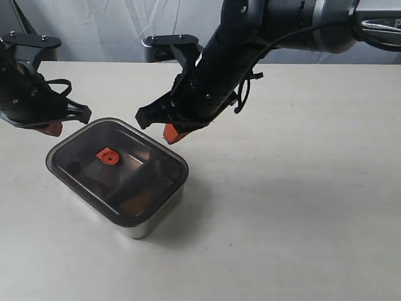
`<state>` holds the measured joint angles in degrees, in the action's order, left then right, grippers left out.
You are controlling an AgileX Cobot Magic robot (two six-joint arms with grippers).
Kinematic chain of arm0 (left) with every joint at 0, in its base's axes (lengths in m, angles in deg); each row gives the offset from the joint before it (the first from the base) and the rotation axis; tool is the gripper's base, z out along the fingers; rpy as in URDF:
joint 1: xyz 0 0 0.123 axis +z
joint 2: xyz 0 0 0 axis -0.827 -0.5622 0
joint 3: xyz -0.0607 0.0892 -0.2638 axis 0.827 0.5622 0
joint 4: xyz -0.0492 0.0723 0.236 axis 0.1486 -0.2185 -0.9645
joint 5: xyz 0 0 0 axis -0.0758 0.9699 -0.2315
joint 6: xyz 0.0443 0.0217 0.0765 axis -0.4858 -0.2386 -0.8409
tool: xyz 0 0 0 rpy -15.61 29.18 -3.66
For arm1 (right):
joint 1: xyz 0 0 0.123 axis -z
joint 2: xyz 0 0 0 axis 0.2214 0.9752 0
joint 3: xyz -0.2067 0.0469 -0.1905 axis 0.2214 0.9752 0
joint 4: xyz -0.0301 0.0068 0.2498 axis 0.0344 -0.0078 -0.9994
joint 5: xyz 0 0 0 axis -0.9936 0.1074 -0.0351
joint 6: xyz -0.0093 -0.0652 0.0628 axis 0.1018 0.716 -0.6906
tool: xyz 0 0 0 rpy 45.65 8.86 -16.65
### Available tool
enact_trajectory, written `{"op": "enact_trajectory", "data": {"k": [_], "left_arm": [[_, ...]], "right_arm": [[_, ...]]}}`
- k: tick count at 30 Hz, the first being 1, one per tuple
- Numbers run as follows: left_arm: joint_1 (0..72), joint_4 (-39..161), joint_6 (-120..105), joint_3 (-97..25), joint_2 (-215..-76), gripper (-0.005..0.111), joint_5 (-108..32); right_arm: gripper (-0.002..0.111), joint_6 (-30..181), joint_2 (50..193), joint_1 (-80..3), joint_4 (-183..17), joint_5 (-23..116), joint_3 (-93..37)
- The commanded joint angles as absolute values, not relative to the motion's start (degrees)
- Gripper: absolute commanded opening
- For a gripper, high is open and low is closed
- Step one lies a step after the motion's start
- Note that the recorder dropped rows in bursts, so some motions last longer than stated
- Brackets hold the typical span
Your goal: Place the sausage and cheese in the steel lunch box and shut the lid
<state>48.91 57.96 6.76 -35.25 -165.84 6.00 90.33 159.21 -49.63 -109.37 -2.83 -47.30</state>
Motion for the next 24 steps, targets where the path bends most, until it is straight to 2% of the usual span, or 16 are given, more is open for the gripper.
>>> {"op": "enact_trajectory", "data": {"k": [1, 6, 24], "left_arm": [[48.94, 59.15, 6.61, -35.57, -166.89, 0.0, 5.12], [48.84, 60.63, 6.12, -35.57, -170.42, 0.0, 4.84], [48.84, 60.63, 5.33, -35.57, -175.93, 0.0, 7.23]], "right_arm": [[-0.001, 91.0, 159.21, -49.95, -109.81, -3.27, -47.58], [-0.001, 91.0, 159.54, -52.25, -109.41, -3.27, -47.58], [-0.001, 90.89, 167.86, -52.25, -110.44, -3.74, -47.58]]}}
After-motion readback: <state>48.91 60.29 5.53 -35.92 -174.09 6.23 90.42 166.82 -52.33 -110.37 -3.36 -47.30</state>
